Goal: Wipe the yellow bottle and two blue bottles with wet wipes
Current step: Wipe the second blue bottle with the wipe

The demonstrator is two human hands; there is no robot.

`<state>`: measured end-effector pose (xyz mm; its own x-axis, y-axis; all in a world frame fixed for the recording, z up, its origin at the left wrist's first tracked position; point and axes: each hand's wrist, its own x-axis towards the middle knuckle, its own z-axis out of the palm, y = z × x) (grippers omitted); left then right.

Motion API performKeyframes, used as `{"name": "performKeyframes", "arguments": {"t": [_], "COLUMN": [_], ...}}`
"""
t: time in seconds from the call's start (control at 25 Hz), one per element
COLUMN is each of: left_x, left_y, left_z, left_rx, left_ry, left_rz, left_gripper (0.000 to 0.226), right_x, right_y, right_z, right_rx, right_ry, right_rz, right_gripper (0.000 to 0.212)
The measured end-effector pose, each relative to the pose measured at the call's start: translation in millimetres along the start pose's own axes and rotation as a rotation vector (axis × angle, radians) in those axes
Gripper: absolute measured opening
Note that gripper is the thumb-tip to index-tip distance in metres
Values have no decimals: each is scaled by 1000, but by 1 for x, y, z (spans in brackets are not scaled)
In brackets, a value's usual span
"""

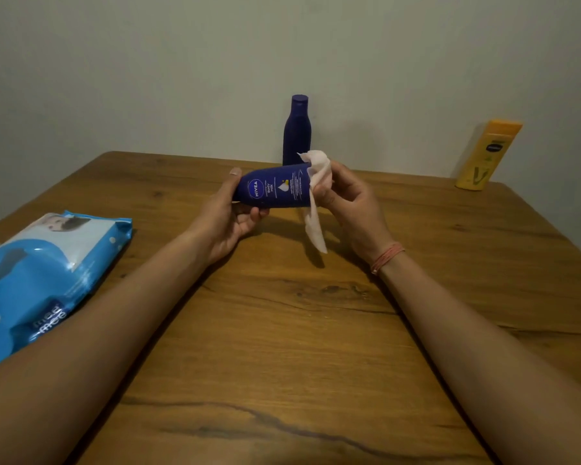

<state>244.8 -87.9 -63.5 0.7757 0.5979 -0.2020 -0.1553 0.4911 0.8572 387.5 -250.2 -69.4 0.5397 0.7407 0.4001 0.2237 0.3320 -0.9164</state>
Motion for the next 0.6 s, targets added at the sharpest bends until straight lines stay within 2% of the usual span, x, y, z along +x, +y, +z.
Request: {"name": "performKeyframes", "arguments": {"t": [0.12, 0.28, 0.44, 0.6], "left_x": [-1, 0, -1, -5], "left_y": [2, 4, 5, 5], "left_z": [1, 3, 5, 9], "left_rx": [65, 122, 120, 153], "left_ry": [8, 26, 74, 78], "left_rz": [-39, -73, -89, -93], "left_gripper": [44, 43, 37, 35], "right_x": [-3, -5, -8, -11], "right_y": [0, -2, -1, -4], "right_z": [3, 4, 1, -3], "right_rx": [-1, -37, 4, -34], "right_ry": [-41, 83, -56, -107], "right_rz": [-19, -27, -7, 9], "right_gripper": [39, 59, 37, 39]}}
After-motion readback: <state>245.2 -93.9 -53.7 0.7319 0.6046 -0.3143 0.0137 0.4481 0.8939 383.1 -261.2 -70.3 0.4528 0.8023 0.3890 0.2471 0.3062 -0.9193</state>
